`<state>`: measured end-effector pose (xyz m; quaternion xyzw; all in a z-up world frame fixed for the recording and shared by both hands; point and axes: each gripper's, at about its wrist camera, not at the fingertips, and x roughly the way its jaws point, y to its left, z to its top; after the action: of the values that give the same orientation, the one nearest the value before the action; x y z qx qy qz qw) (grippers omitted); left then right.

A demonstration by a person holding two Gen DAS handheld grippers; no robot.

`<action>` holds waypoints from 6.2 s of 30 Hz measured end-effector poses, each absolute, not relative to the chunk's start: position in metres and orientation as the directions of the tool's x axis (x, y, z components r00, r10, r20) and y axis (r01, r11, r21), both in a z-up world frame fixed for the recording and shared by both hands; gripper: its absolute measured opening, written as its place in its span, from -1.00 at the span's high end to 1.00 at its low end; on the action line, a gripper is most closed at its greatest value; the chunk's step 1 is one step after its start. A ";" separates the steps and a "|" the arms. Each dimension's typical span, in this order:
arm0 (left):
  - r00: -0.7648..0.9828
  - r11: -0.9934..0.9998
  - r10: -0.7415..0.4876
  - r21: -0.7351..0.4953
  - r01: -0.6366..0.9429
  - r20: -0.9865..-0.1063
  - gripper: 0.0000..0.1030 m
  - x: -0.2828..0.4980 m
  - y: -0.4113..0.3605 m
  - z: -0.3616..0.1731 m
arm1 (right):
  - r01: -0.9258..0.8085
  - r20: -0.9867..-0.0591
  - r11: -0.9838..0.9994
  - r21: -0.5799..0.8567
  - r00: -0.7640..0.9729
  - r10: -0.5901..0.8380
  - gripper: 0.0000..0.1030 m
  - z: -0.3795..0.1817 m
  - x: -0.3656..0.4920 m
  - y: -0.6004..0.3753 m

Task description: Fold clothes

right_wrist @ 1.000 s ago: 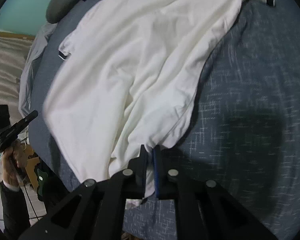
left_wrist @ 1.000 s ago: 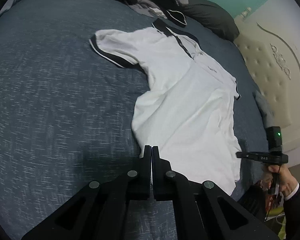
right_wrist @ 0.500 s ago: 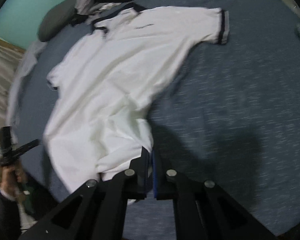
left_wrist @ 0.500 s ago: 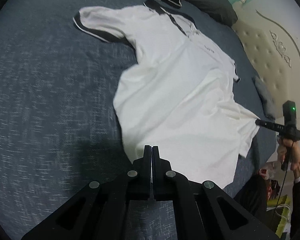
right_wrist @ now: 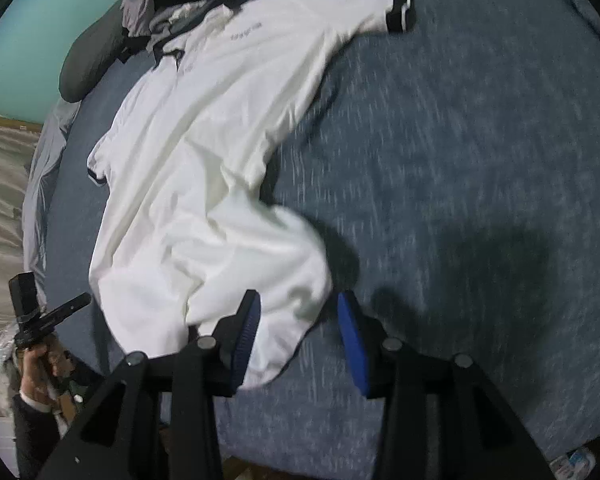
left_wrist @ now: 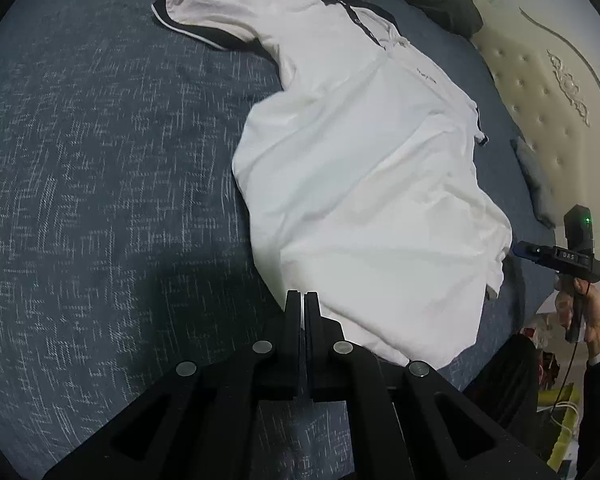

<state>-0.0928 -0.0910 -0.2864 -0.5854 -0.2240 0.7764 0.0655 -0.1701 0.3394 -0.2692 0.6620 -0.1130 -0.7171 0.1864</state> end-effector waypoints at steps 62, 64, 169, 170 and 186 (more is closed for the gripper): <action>-0.247 -0.877 0.416 -0.458 0.146 -0.875 0.87 -0.092 -0.026 -0.322 | 0.142 -0.901 -0.907 0.396 -0.130 -0.414 0.93 -0.229 -0.160 0.357; -0.249 -0.879 0.415 -0.456 0.137 -0.875 0.89 -0.092 -0.027 -0.319 | 0.145 -0.901 -0.907 0.396 -0.129 -0.414 0.93 -0.229 -0.160 0.355; -0.271 -0.926 0.354 -0.377 0.037 -0.895 0.95 -0.001 -0.098 -0.218 | 0.321 -0.858 -0.837 0.443 -0.117 -0.499 0.97 -0.172 -0.099 0.371; -0.270 -0.927 0.351 -0.373 0.032 -0.897 0.95 0.001 -0.097 -0.215 | 0.324 -0.857 -0.835 0.445 -0.115 -0.502 0.97 -0.167 -0.097 0.373; -0.117 -0.937 0.328 -0.339 0.088 -0.937 0.91 -0.006 -0.094 -0.280 | 0.218 -0.906 -0.883 0.416 0.013 -0.424 0.97 -0.261 -0.094 0.379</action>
<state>-0.0056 -0.0939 -0.2802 -0.6592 -0.1578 0.7306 0.0824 -0.0938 0.3795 -0.2606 0.6734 -0.0765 -0.6984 0.2298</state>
